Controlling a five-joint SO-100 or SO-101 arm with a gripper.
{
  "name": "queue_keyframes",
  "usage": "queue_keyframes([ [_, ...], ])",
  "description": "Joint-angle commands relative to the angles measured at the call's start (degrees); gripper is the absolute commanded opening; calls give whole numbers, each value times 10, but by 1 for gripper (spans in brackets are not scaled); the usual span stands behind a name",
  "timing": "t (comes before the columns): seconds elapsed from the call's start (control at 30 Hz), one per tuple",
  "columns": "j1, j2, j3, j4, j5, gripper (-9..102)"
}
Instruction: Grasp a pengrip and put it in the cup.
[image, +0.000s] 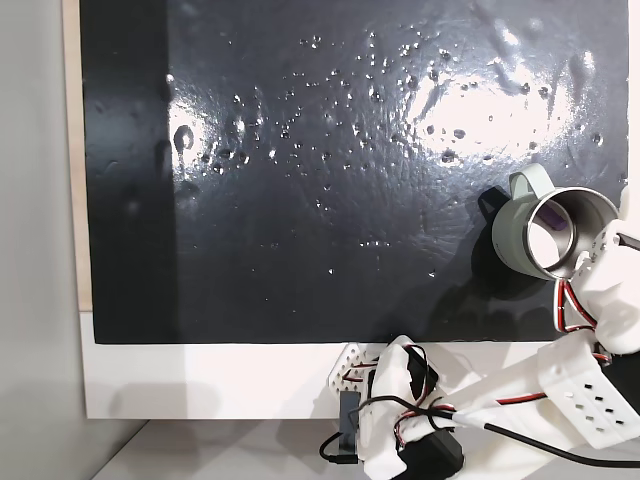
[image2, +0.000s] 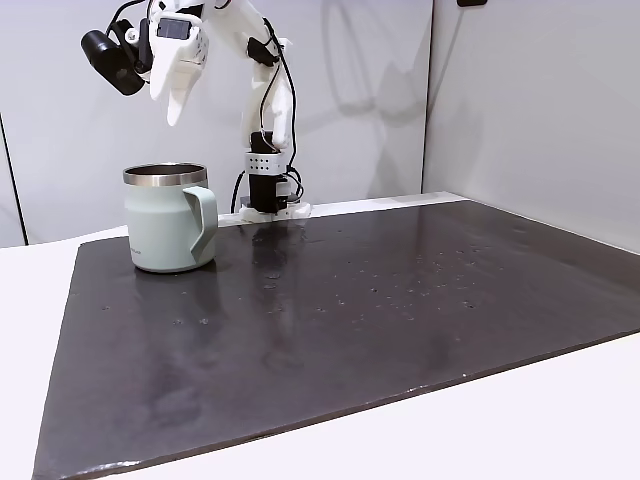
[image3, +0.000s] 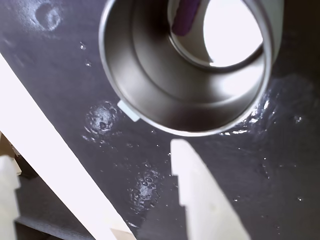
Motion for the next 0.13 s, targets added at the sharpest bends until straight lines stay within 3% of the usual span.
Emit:
queue_keyframes([
  [0.0, -10, 11, -28, 4, 5, 31],
  [0.1, -8, 7, -29, 4, 4, 30],
])
